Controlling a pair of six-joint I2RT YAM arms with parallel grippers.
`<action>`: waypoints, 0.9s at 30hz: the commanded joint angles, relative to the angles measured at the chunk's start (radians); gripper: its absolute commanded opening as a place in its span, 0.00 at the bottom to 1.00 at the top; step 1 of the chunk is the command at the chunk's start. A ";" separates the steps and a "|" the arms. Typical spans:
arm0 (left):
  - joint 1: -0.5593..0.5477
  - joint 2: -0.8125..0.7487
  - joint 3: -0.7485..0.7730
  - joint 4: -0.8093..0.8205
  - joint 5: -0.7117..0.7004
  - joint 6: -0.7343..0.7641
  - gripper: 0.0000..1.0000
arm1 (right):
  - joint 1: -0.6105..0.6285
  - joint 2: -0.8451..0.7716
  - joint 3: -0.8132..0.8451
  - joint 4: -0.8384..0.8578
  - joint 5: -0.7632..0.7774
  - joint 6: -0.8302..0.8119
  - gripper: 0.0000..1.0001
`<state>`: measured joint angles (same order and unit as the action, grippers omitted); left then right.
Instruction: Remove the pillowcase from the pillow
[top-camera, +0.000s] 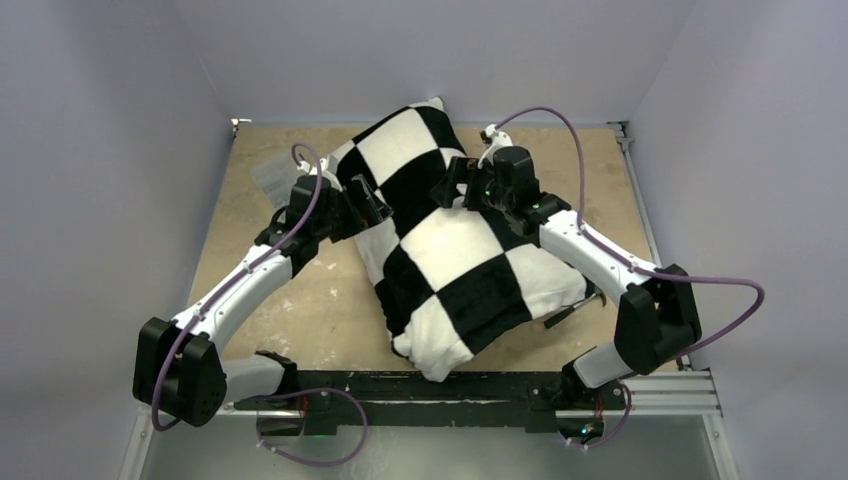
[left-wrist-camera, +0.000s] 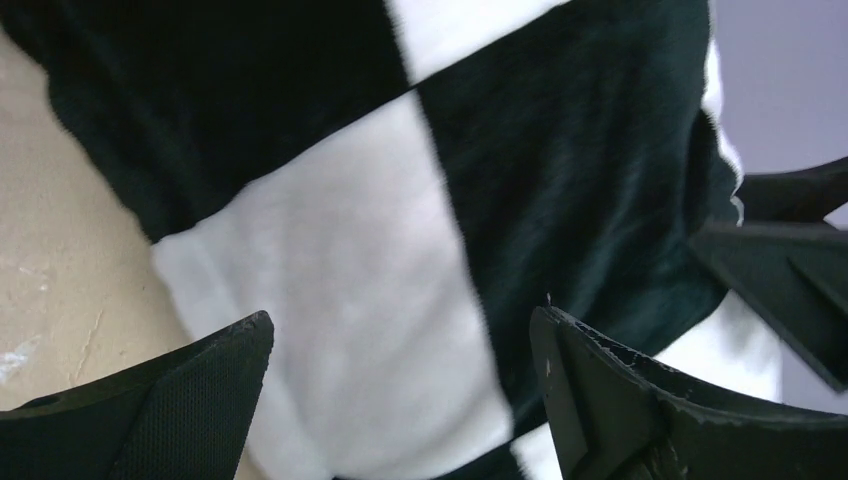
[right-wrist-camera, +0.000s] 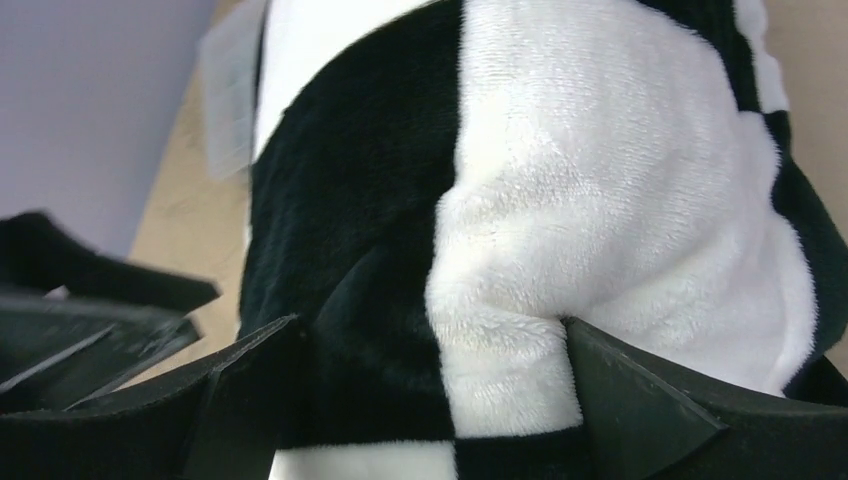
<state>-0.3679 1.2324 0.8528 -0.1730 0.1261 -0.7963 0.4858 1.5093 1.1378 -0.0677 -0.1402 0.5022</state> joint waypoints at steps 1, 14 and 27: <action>-0.003 -0.009 0.089 -0.042 -0.044 0.066 0.99 | 0.079 -0.044 0.037 0.058 -0.174 0.067 0.99; -0.003 0.008 0.106 -0.088 -0.034 0.078 0.99 | -0.176 -0.062 0.085 0.024 -0.151 -0.061 0.99; -0.003 0.026 0.041 -0.070 -0.013 0.044 0.99 | -0.221 0.230 -0.071 0.337 -0.361 -0.087 0.99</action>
<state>-0.3679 1.2625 0.9211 -0.2691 0.1009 -0.7414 0.2680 1.6722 1.1069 0.1471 -0.4236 0.4530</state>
